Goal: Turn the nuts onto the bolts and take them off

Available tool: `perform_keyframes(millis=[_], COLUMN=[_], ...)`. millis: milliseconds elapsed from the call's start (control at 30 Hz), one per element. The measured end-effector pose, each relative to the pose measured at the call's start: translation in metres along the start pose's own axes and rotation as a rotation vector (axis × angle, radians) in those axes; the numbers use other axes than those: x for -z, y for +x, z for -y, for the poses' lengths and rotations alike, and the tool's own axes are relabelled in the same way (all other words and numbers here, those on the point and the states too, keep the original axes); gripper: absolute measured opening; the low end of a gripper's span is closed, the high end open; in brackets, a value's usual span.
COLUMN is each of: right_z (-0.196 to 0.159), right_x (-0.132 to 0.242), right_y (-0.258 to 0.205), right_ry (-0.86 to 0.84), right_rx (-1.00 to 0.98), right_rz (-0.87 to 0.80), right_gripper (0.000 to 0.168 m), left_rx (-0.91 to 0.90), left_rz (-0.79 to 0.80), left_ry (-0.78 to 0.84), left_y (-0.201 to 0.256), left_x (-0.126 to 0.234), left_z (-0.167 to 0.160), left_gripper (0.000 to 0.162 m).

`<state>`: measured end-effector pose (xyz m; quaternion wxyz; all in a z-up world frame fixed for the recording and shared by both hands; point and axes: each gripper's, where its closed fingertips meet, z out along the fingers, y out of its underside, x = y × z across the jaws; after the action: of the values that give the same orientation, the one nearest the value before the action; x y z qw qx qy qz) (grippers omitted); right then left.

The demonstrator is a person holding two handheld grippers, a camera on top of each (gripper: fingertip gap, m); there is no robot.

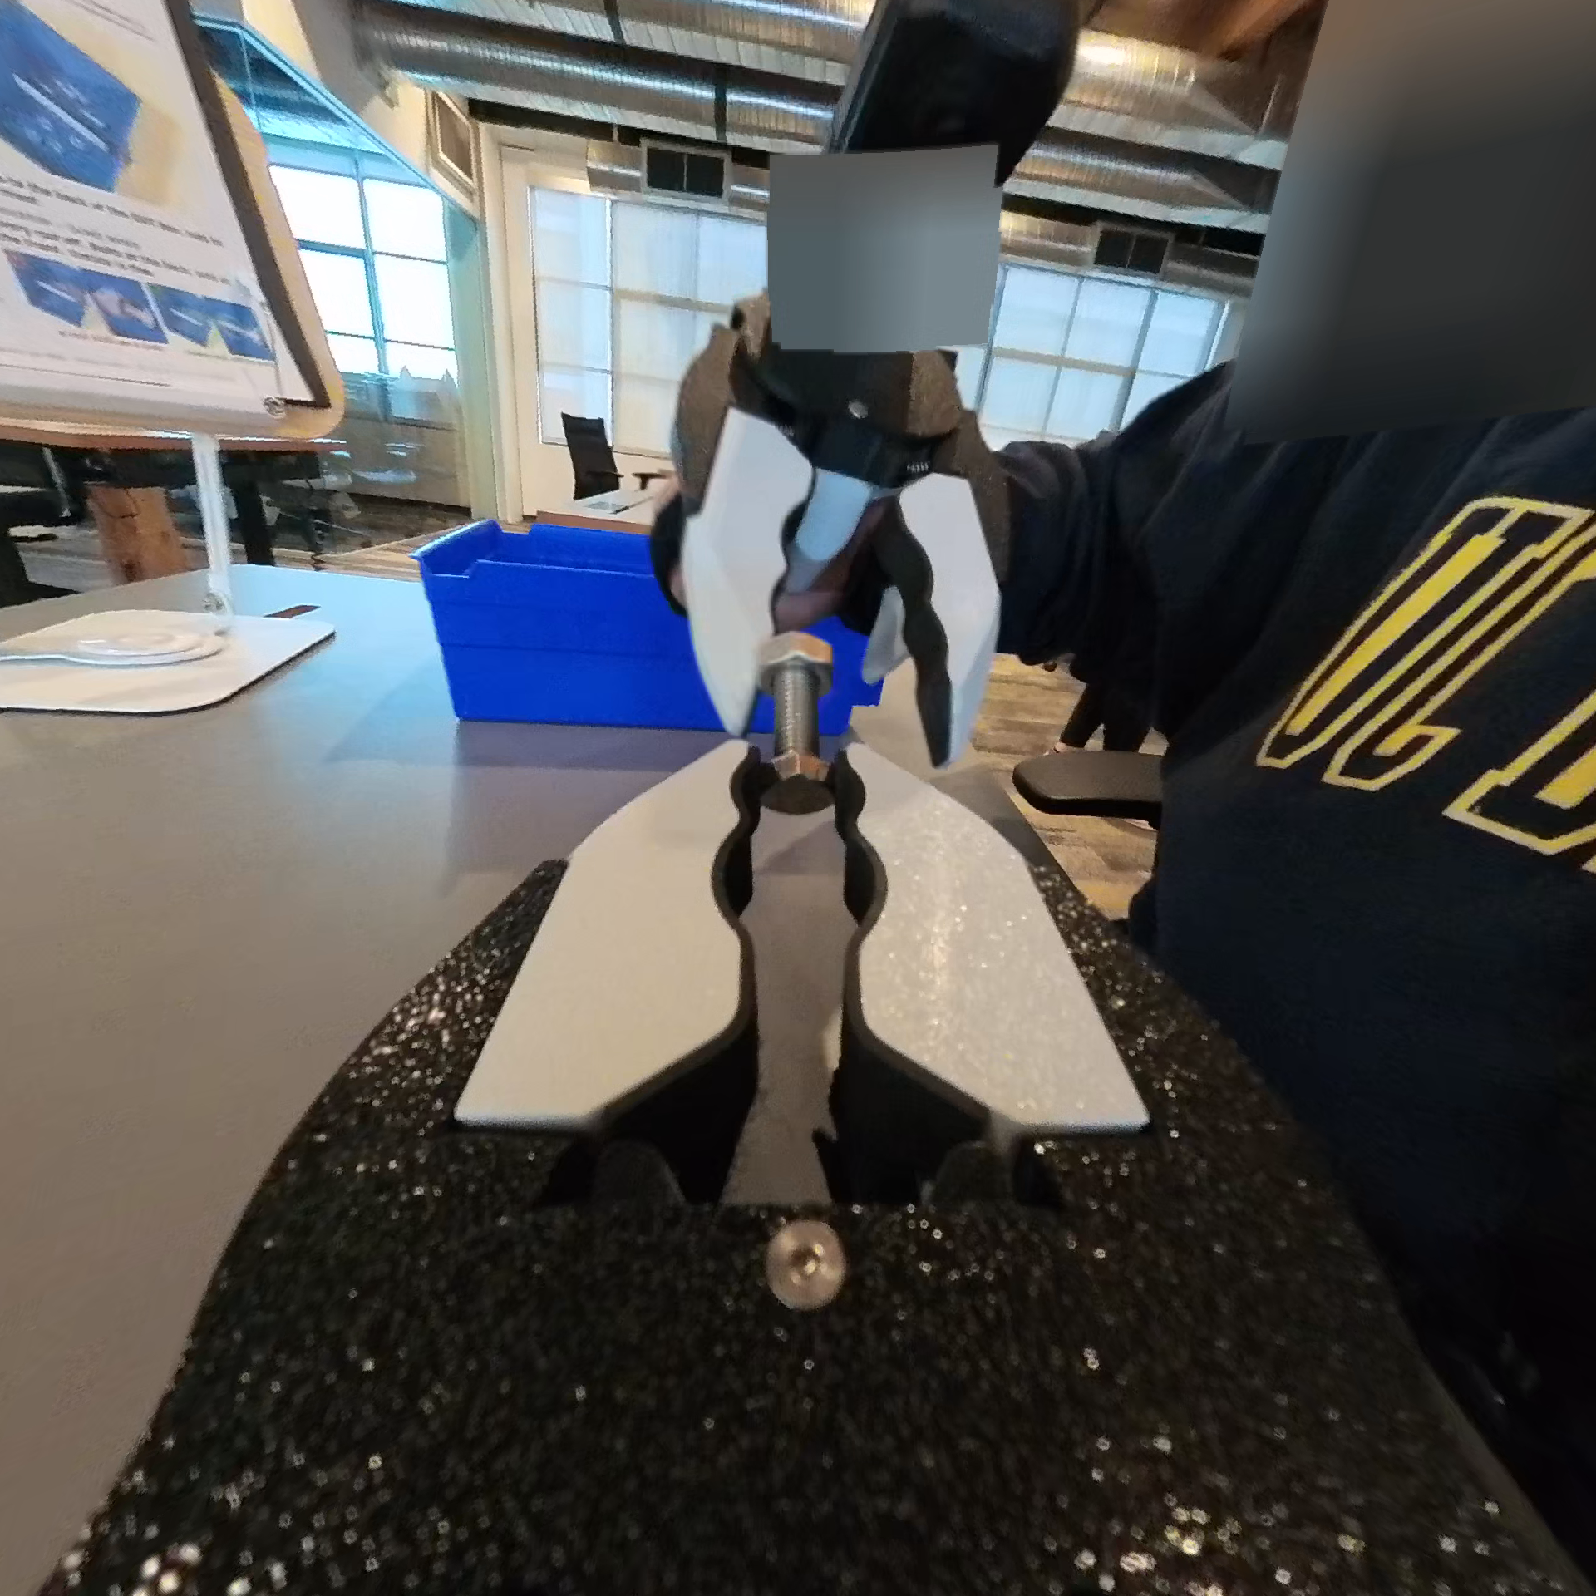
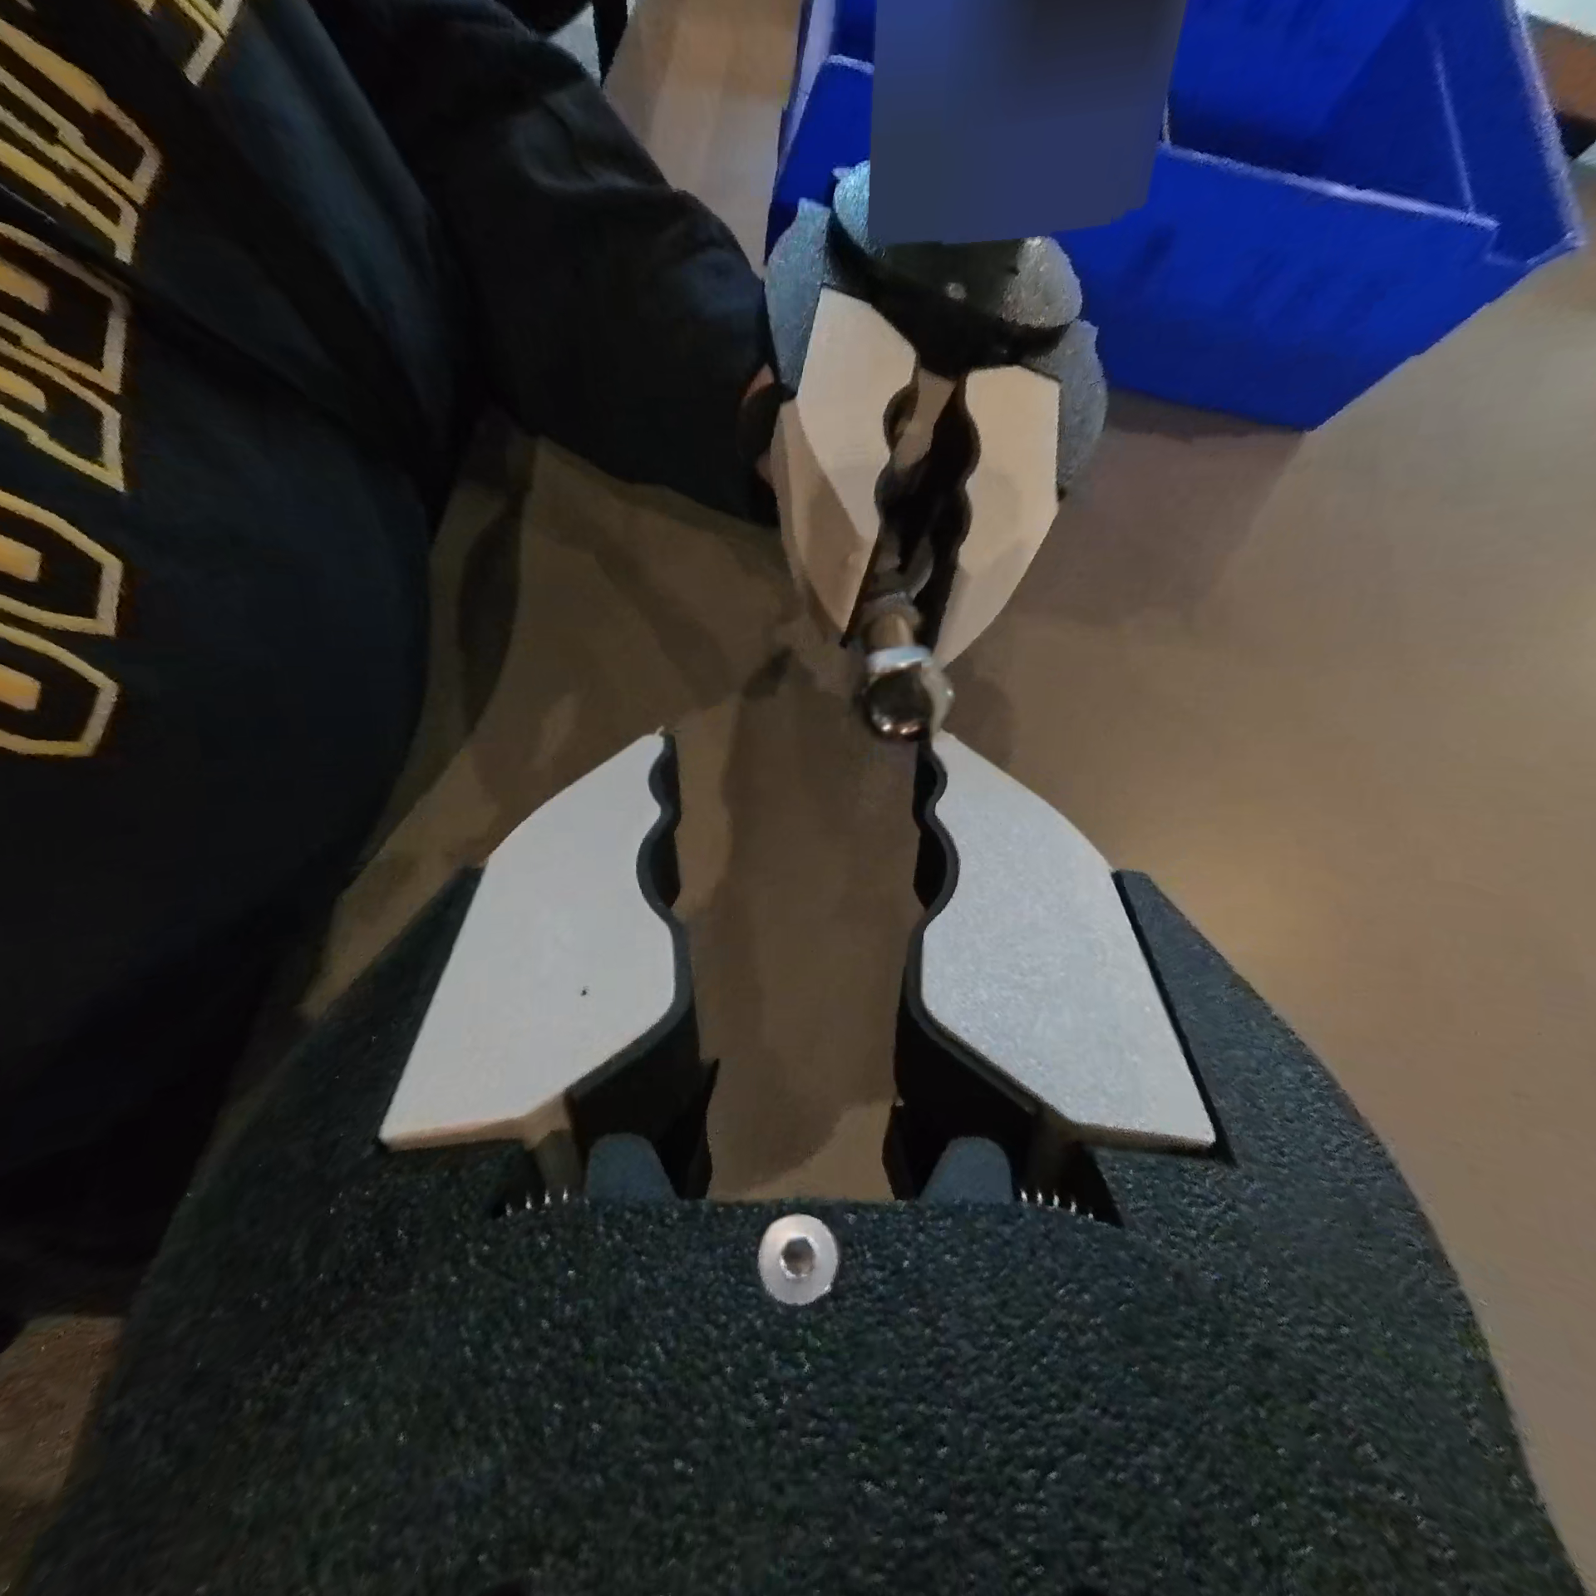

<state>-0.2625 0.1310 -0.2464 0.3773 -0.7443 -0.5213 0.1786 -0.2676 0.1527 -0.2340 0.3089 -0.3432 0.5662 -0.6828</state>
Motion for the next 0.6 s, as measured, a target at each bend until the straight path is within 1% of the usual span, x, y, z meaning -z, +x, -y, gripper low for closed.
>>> perform_keyframes(millis=[100, 167, 267, 367, 500, 600], right_z=[0.002, 0.009, 0.018, 0.020, 0.009, 0.003], right_x=[0.000, 0.001, 0.003, 0.002, 0.000, -0.001], right_y=[-0.010, -0.017, -0.016, -0.008, 0.001, 0.000], right_ry=[0.023, 0.058, 0.087, 0.096, 0.048, 0.032], right_rx=[-0.007, 0.013, 0.057, 0.064, 0.033, -0.001], right_rz=[0.059, 0.081, 0.054, 0.011, -0.014, -0.002], right_gripper=[0.045, 0.045, 0.044, 0.051, 0.053, 0.055], left_rx=[0.010, 0.019, 0.018, 0.014, -0.002, 0.002], left_rz=[0.023, 0.019, 0.015, 0.002, -0.013, -0.009], left_ry=[-0.003, -0.003, -0.020, -0.028, -0.031, -0.023], left_y=[-0.005, -0.005, -0.004, -0.002, 0.002, 0.001], left_x=[0.002, 0.001, 0.000, -0.002, -0.003, -0.002], left_z=[-0.001, -0.002, -0.004, -0.006, -0.006, -0.004], left_gripper=[0.016, 0.016, 0.016, 0.016, 0.016, 0.016])
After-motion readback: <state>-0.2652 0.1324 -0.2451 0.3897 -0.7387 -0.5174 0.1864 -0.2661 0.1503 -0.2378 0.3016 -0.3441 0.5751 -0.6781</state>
